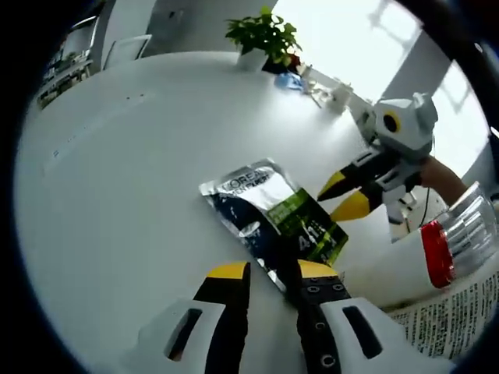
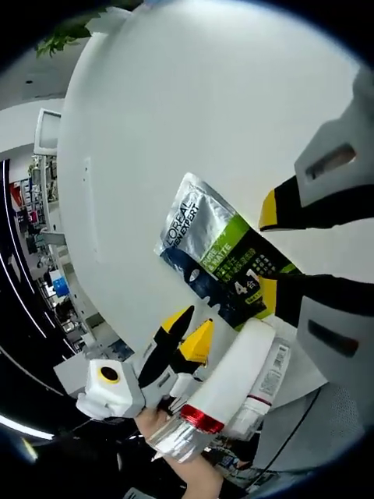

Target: Arrange the skincare products in the storage area until every visible bottle or jar stands upright without overlapping.

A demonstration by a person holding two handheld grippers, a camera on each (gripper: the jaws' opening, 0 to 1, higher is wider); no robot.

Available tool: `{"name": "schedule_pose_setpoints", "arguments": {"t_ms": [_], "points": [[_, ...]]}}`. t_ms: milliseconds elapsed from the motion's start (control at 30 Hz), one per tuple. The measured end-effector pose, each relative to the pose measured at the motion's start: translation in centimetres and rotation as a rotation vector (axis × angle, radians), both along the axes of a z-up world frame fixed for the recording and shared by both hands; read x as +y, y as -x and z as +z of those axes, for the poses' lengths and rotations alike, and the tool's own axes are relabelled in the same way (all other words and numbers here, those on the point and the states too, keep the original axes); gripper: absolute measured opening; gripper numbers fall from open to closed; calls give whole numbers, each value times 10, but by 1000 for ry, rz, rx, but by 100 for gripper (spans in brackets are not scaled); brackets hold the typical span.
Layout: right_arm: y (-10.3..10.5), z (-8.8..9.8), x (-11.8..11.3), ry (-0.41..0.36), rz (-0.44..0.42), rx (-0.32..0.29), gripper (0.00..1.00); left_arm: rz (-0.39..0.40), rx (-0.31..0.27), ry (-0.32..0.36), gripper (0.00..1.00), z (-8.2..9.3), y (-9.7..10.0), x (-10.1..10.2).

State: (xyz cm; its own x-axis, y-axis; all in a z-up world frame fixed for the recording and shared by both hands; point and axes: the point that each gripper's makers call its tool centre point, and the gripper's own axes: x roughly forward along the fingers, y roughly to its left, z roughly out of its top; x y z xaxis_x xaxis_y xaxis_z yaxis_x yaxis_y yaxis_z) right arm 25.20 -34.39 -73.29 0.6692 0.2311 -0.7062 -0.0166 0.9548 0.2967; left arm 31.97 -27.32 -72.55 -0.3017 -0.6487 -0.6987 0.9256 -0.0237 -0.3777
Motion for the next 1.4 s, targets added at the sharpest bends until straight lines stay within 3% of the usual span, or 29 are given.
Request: {"name": "schedule_pose_setpoints", "arguments": {"t_ms": [533,833,1133,1200,1400], "points": [[2,-4,10,-8,19,16,21,3,26,-22,18,-11,0,-6],[1,-5,13,-59,-2,5,20,9,39,-24,15,-12,5,-6],[-2,-6,11,-174,-76,-14,18,68,118,-4,11,-15,-5,-9],[-4,-4,13,-209,-87,-21,20,69,127,2,11,-13,0,-10],[-4,-7,6,-294,-164,-29,15,98,151,11,7,-16,-3,-14]]}}
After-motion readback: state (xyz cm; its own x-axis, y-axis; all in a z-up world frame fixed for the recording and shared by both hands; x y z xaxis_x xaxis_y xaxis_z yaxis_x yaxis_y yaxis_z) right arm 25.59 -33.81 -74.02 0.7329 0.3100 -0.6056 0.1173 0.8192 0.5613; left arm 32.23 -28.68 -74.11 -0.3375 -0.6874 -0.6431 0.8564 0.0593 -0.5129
